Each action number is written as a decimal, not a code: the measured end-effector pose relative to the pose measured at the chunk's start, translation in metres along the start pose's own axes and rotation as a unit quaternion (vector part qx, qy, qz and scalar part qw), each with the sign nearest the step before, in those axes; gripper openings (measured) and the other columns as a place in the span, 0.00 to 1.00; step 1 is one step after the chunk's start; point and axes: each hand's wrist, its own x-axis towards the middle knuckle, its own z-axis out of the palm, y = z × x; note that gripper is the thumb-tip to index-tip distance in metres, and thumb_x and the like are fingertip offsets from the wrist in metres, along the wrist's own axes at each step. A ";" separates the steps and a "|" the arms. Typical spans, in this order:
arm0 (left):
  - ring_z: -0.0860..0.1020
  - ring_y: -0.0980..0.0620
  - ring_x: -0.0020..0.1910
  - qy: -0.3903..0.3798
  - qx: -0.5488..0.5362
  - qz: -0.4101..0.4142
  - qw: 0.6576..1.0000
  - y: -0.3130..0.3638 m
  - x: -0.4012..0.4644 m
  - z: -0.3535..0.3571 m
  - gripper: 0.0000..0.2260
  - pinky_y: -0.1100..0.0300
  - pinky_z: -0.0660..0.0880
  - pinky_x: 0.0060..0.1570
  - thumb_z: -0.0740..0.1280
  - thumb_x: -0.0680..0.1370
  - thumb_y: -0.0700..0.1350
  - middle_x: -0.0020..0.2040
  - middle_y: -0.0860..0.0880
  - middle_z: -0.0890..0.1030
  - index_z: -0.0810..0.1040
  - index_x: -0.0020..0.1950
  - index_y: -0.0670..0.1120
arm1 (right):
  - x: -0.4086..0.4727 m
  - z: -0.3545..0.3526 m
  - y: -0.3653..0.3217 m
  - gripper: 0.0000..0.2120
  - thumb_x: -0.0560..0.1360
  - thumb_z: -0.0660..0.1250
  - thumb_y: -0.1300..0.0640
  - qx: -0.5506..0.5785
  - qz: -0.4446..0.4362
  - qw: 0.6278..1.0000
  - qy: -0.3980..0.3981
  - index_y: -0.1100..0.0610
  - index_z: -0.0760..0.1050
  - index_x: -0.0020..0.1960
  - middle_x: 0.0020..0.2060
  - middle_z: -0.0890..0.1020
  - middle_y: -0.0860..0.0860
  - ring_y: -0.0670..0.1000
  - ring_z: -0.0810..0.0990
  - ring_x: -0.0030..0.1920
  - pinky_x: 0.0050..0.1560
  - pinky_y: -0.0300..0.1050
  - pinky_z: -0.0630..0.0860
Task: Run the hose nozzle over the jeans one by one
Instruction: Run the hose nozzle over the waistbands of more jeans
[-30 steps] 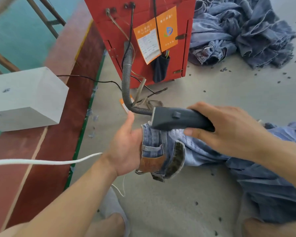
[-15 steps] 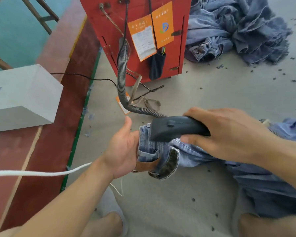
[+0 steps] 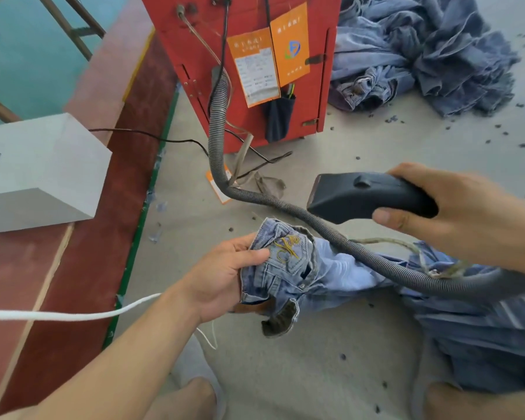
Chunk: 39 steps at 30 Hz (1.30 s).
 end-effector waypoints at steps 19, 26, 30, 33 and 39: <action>0.76 0.34 0.68 -0.054 0.102 0.058 0.992 -0.008 -0.002 0.015 0.32 0.40 0.73 0.68 0.58 0.72 0.23 0.70 0.34 0.76 0.69 0.76 0.40 | -0.003 0.030 -0.023 0.23 0.69 0.50 0.21 -0.062 0.001 0.995 -0.084 0.36 0.66 0.52 0.36 0.80 0.38 0.38 0.78 0.39 0.31 0.39 0.67; 0.79 0.36 0.65 -0.087 -0.009 0.026 0.996 -0.008 -0.001 0.011 0.26 0.44 0.78 0.62 0.62 0.75 0.31 0.68 0.33 0.77 0.73 0.74 0.37 | 0.023 0.038 -0.011 0.19 0.77 0.59 0.32 -0.051 0.091 0.994 0.014 0.48 0.69 0.51 0.34 0.76 0.47 0.48 0.75 0.34 0.31 0.46 0.65; 0.79 0.38 0.66 0.004 -0.030 -0.049 0.998 0.002 0.006 0.002 0.27 0.43 0.78 0.64 0.68 0.78 0.60 0.68 0.36 0.79 0.80 0.68 0.40 | 0.013 0.018 0.014 0.17 0.73 0.61 0.31 -0.012 0.091 0.995 0.031 0.45 0.70 0.46 0.29 0.78 0.46 0.45 0.76 0.29 0.30 0.46 0.65; 0.82 0.37 0.61 0.102 -0.021 -0.145 0.984 0.002 0.009 -0.009 0.32 0.42 0.79 0.63 0.69 0.75 0.66 0.63 0.36 0.82 0.84 0.63 0.39 | 0.006 0.019 0.024 0.16 0.72 0.63 0.30 -0.015 0.097 0.994 -0.038 0.42 0.71 0.46 0.37 0.80 0.34 0.37 0.78 0.36 0.31 0.46 0.67; 0.85 0.39 0.54 0.141 0.097 -0.089 0.981 -0.011 0.010 -0.022 0.15 0.48 0.84 0.52 0.67 0.81 0.44 0.58 0.36 0.84 0.80 0.62 0.37 | 0.004 0.034 0.035 0.22 0.69 0.60 0.26 -0.144 0.052 0.980 -0.130 0.42 0.70 0.51 0.33 0.80 0.42 0.42 0.77 0.33 0.36 0.45 0.77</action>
